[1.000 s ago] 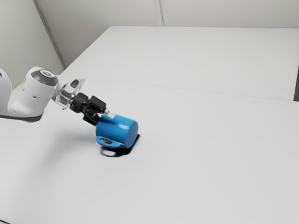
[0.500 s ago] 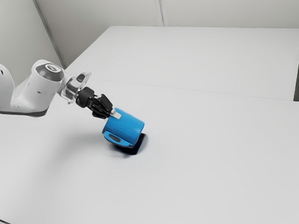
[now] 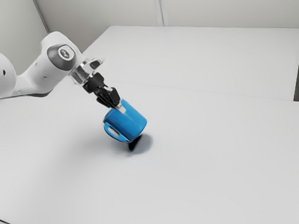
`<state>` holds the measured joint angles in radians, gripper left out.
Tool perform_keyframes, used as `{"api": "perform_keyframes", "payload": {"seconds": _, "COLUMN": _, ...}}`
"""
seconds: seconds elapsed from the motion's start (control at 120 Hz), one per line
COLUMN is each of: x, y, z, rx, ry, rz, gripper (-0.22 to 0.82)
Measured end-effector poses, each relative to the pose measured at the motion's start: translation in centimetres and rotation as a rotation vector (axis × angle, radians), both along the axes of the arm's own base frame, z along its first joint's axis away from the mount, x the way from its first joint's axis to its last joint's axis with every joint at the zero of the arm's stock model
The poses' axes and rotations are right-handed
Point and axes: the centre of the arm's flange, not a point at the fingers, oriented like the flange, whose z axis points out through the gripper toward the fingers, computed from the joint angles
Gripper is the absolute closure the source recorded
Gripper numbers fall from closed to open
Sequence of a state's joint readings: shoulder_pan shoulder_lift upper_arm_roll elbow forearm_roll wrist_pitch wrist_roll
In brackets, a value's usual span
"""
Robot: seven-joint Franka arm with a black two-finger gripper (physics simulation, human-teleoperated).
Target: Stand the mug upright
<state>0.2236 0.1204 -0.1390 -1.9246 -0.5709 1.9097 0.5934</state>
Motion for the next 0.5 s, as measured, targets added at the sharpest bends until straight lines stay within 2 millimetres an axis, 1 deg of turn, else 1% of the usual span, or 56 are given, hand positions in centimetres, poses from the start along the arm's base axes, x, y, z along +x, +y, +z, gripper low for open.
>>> {"api": "perform_keyframes", "payload": {"seconds": 0.067, "x": 0.1, "y": -2.0, "z": 0.7, "rx": 0.103, "ry": -0.026, "rz": -0.043, "gripper": 0.79}}
{"api": "perform_keyframes", "payload": {"seconds": 0.233, "x": 0.1, "y": -6.0, "z": 1.9, "rx": 0.324, "ry": -0.088, "rz": -0.136, "gripper": 0.79}}
{"api": "perform_keyframes", "payload": {"seconds": 0.317, "x": 0.0, "y": -8.0, "z": 2.1, "rx": 0.440, "ry": -0.111, "rz": -0.188, "gripper": 0.79}}
{"api": "perform_keyframes", "payload": {"seconds": 0.4, "x": -0.1, "y": -8.9, "z": 1.9, "rx": 0.536, "ry": -0.123, "rz": -0.209, "gripper": 0.79}}
{"api": "perform_keyframes", "payload": {"seconds": 0.5, "x": -0.4, "y": -8.9, "z": 1.6, "rx": 0.609, "ry": -0.120, "rz": -0.191, "gripper": 0.79}}
